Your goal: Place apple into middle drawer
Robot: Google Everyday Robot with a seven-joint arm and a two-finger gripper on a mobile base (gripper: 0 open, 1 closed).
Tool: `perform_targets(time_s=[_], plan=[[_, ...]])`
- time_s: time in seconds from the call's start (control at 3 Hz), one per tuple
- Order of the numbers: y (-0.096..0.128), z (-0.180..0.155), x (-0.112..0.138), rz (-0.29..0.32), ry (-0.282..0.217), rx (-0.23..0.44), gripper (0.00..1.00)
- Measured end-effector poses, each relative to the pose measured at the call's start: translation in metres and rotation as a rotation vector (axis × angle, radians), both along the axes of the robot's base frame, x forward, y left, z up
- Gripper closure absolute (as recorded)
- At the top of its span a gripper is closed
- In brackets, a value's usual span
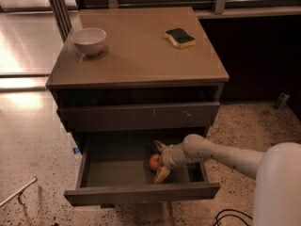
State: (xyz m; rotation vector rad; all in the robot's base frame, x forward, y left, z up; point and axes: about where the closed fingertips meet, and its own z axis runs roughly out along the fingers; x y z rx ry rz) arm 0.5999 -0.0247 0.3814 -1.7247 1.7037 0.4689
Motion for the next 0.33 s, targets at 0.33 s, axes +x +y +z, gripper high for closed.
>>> perform_targets(time_s=[0.33], plan=[[0.0, 0.0, 0.0, 0.0, 0.0, 0.0, 0.0]])
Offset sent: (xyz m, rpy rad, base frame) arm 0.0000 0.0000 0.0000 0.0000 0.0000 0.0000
